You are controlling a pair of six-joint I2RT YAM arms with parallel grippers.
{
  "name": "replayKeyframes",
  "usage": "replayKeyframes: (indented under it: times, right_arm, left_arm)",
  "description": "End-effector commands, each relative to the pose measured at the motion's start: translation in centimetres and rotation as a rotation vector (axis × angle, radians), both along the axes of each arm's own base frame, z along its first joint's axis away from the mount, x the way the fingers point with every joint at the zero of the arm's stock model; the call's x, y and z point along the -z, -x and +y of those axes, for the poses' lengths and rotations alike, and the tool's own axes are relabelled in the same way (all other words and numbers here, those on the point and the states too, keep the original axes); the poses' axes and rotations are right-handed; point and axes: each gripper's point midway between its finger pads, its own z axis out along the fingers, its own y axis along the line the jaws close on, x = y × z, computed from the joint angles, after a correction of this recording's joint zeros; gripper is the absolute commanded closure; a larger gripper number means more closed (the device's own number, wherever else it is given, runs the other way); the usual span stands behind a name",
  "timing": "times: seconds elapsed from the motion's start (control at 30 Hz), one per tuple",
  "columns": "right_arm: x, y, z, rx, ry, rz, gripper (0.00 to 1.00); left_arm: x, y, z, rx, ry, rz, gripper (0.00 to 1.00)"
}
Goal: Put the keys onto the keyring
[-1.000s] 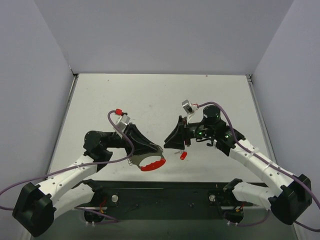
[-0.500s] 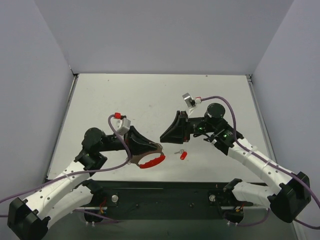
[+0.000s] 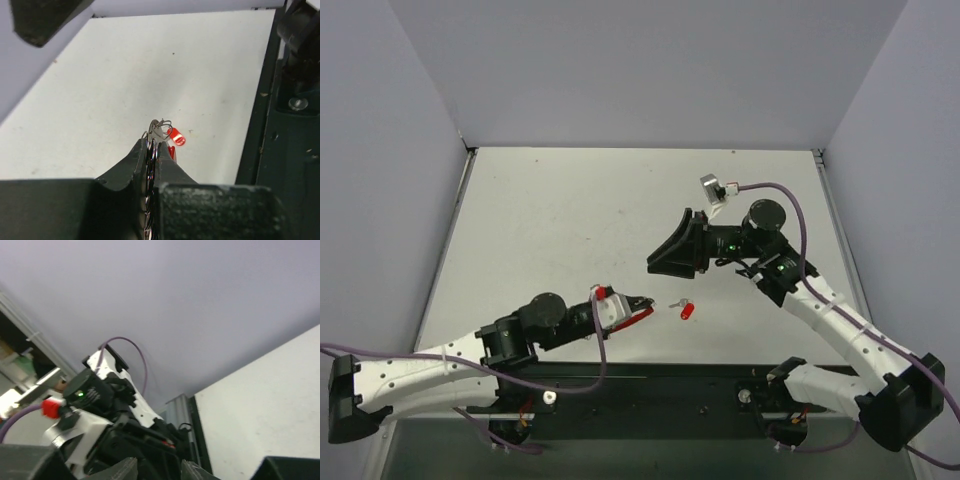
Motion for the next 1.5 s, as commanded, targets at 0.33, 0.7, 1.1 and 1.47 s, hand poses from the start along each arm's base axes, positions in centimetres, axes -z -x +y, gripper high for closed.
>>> replayKeyframes:
  times: [0.33, 0.7, 1.1, 1.47]
  right_arm:
    - [3.9, -3.5, -3.7, 0.299, 0.255, -0.106, 0.45]
    - [10.0, -4.0, -4.0, 0.271, 0.35, -0.009, 0.43]
    - [2.7, -0.6, -2.6, 0.033, 0.081, -0.162, 0.39]
    - [-2.5, 0.1, -1.2, -0.098, -0.144, -0.194, 0.44]
  left_arm:
    - [0.7, -6.3, 2.6, -0.323, -0.763, -0.79, 1.0]
    - [-0.7, -5.2, 2.2, -0.345, -0.492, -0.638, 1.0]
    - [-10.9, 0.2, 4.0, -0.129, -0.007, -0.602, 1.0]
    - [-11.2, 0.4, 2.3, -0.077, -0.051, -0.619, 1.0]
